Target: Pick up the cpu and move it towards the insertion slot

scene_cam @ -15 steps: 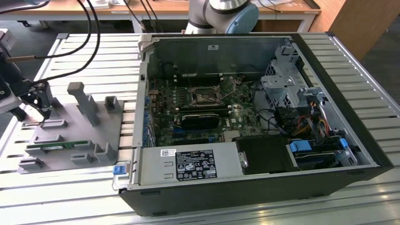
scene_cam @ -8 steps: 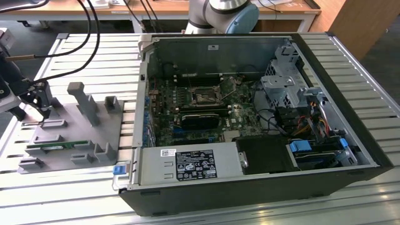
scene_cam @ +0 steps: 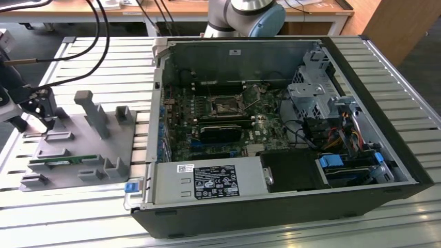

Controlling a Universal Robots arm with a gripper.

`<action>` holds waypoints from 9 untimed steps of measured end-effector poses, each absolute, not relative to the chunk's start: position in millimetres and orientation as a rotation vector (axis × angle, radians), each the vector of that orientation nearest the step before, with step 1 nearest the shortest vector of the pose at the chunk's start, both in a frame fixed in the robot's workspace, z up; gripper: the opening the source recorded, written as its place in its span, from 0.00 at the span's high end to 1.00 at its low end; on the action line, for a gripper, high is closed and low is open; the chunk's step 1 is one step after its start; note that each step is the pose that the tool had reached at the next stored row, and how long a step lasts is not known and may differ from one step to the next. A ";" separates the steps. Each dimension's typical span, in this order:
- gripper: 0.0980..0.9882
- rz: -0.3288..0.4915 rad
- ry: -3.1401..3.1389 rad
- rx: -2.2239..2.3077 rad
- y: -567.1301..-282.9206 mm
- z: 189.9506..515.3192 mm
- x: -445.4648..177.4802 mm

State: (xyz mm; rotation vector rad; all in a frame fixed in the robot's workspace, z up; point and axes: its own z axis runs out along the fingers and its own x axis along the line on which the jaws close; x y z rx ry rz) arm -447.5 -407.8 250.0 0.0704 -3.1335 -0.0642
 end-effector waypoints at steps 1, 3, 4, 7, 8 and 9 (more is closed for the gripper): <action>0.50 -0.064 -3.134 0.070 -407.8 251.0 -447.5; 0.50 -0.064 -3.134 0.070 -407.8 253.1 -447.5; 0.50 -0.064 -3.133 0.070 -407.8 254.3 -447.5; 0.50 -0.064 -3.134 0.071 -407.8 257.6 -447.5; 0.50 -0.064 -3.134 0.071 -407.8 258.4 -447.5; 0.50 -0.064 -3.134 0.070 -407.8 259.1 -447.5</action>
